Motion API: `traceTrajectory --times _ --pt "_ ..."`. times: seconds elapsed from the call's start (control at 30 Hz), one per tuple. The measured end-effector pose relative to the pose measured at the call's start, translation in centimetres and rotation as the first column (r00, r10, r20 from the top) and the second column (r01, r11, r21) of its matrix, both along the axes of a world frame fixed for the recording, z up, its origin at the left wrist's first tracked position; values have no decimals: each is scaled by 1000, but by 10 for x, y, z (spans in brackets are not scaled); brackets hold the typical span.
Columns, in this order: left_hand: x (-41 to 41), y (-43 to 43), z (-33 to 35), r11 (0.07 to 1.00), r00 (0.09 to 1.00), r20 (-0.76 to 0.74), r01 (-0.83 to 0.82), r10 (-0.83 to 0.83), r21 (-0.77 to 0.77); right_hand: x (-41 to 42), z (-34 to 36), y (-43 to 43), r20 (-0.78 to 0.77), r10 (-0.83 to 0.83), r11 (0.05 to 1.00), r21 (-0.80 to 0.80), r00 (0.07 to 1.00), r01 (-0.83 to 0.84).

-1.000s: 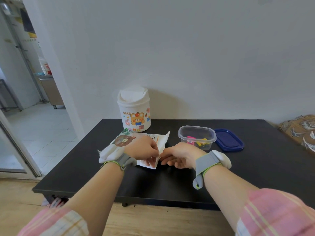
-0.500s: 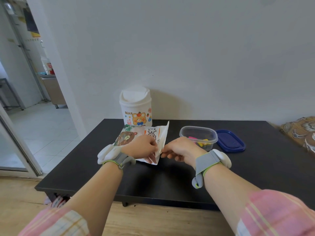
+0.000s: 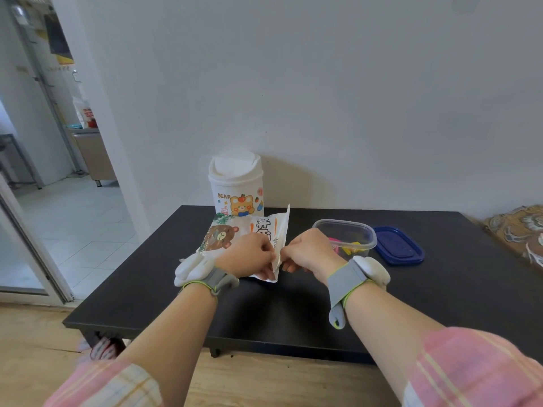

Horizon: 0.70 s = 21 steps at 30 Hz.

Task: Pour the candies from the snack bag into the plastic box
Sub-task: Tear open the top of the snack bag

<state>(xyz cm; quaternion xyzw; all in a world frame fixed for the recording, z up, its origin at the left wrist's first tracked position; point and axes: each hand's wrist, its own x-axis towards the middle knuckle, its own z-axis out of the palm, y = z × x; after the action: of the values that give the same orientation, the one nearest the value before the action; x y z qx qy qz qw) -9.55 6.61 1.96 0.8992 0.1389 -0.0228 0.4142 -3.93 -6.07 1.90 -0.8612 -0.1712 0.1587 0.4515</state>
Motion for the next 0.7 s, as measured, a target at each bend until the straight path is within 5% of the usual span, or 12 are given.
traceTrajectory --times 0.1,0.3,0.7 --pt "2 0 -2 1000 1000 -19 1 -1 3 1 -2 1 -19 -2 1000 -17 1000 2" --pt "5 -3 0 997 996 -69 55 -51 53 -2 1 -9 -331 92 994 -22 939 -105" --pt "7 -4 -6 996 994 -95 53 -46 69 -4 -15 -6 -259 -14 995 91 966 39"
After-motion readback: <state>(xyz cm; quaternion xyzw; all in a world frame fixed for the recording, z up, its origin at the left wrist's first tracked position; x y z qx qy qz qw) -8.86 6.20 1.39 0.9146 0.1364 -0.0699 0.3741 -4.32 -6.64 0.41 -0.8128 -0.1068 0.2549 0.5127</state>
